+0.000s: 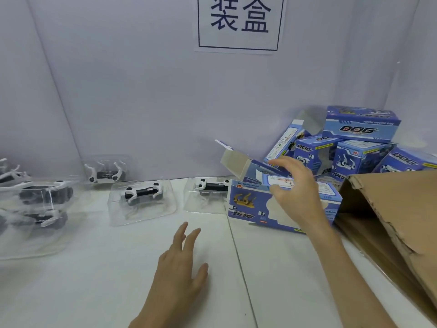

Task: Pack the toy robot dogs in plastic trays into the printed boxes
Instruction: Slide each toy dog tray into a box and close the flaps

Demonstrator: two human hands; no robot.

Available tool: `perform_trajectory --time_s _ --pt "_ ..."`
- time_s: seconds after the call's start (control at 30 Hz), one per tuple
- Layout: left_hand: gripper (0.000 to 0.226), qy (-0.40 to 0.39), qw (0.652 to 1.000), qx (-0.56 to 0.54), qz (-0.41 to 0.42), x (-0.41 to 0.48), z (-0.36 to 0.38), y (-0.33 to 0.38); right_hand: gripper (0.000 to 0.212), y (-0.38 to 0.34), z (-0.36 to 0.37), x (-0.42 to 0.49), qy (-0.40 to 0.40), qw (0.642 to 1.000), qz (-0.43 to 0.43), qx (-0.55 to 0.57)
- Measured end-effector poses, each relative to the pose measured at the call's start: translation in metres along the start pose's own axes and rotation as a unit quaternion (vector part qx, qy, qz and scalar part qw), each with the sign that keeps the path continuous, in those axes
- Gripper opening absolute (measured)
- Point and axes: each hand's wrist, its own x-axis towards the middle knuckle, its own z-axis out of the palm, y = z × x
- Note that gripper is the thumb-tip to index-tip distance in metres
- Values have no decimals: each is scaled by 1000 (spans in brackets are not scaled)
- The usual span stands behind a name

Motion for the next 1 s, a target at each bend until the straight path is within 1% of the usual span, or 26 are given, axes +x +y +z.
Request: perform_trajectory --time_s 0.03,0.07,0.1,0.13,0.17,0.23,0.3,0.43,0.5,0.57,0.6,0.67,0.7,0.77,0.8,0.87,0.9,0.93,1.0 --pt "70 -4 1000 2 -1 0 0 0 62 4 2 11 -81 990 -3 -114" --pt "69 -8 1000 0 -2 -1 0 0 80 8 3 21 -156 965 12 -208" --pt "69 -10 1000 -1 -3 -1 0 -1 95 12 5 31 -217 939 32 -266" --pt "69 -11 1000 -2 -4 -1 -1 -2 106 16 6 39 -262 919 50 -292" --pt "68 -11 1000 -3 -6 -1 -1 -3 111 20 8 46 -293 906 62 -299" --pt "66 -4 1000 -13 -9 -1 -2 -4 109 27 7 57 -348 890 67 -286" --pt "62 20 999 -33 -1 -2 -2 -3 98 29 4 62 -404 875 57 -261" --pt "57 72 995 -63 17 -2 -4 -3 82 15 -6 66 -427 885 21 -183" --pt "61 90 992 -84 19 -3 -3 -3 72 -1 -10 64 -408 909 17 -79" --pt "69 115 986 -122 8 -5 -7 0 68 -17 -10 58 -335 938 4 87" --pt "74 136 980 -147 -2 -6 -10 2 65 -24 -8 54 -296 939 2 174" --pt "78 185 962 -199 -16 -7 -15 6 52 -33 3 43 -233 917 12 323" --pt "77 217 951 -220 -17 -8 -18 8 47 -35 13 36 -198 907 28 370" --pt "85 269 930 -249 -26 -9 -23 10 45 -34 37 17 -131 901 66 408" --pt "95 285 924 -252 -44 -8 -26 10 45 -32 50 7 -108 897 87 419" --pt "116 323 912 -235 -91 -5 -31 9 40 -27 72 -11 -80 883 118 448" --pt "122 344 907 -224 -100 -5 -34 8 39 -26 80 -18 -66 878 123 457" --pt "125 364 902 -211 -95 -4 -37 7 41 -26 87 -24 -53 881 121 454" --pt "125 382 904 -177 -75 -3 -40 5 51 -29 96 -34 -39 907 106 405"
